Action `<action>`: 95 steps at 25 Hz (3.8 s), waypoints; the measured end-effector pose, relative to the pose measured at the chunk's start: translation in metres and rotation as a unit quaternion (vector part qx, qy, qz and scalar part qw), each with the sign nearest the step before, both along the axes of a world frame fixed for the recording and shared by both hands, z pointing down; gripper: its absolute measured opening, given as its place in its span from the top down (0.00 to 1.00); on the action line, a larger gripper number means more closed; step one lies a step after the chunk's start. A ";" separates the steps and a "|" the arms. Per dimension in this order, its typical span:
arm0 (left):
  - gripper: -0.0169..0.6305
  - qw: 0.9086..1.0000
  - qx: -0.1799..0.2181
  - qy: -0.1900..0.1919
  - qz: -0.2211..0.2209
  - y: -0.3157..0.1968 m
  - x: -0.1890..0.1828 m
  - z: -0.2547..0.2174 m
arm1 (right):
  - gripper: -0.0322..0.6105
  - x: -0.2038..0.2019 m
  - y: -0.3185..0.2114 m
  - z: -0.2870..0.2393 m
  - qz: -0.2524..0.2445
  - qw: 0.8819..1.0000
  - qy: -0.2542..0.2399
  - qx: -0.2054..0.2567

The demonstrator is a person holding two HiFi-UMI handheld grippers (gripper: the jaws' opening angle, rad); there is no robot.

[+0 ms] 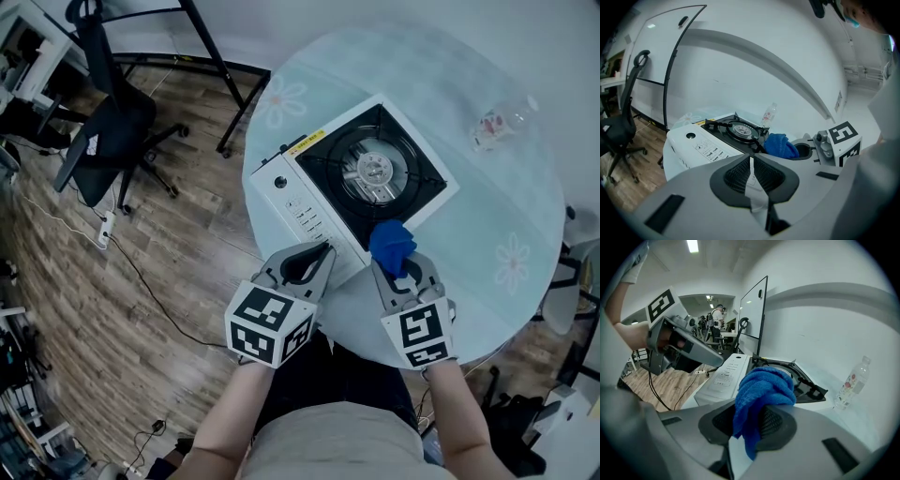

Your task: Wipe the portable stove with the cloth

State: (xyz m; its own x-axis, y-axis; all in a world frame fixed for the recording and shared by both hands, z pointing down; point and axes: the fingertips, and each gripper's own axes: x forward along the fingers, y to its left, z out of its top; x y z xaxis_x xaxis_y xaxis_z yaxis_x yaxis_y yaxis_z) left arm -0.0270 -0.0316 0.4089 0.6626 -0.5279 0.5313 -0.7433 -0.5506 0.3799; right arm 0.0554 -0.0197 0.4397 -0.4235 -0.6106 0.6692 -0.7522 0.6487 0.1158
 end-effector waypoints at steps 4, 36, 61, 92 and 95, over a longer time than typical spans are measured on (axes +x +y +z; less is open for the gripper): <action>0.91 1.000 0.003 -0.003 -0.007 -0.001 -0.007 -0.001 | 0.80 -0.008 0.006 -0.001 -0.003 1.000 0.002 0.008; 0.91 1.000 -0.012 0.012 0.005 -0.035 -0.057 0.009 | 0.80 -0.080 0.013 -0.003 -0.096 0.991 0.092 0.003; 0.91 0.998 -0.023 0.021 0.048 -0.077 -0.098 0.021 | 0.79 -0.145 -0.058 0.006 -0.053 0.994 0.075 -0.051; 0.91 0.999 -0.033 0.036 -0.012 -0.101 -0.125 0.035 | 0.79 -0.190 -0.110 0.013 -0.169 0.975 0.090 -0.110; 0.91 0.999 -0.035 0.037 -0.020 -0.100 -0.127 0.036 | 0.79 -0.193 -0.111 0.013 -0.177 0.972 0.093 -0.122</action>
State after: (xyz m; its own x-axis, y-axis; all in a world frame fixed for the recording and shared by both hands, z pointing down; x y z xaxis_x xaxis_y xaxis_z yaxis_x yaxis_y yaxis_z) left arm -0.1540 -0.1314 0.4451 0.6802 -0.5182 0.5184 -0.7329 -0.4917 0.4702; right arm -0.1372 -0.1303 0.4532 -0.4359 -0.2628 0.8608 -0.4581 0.8881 0.0391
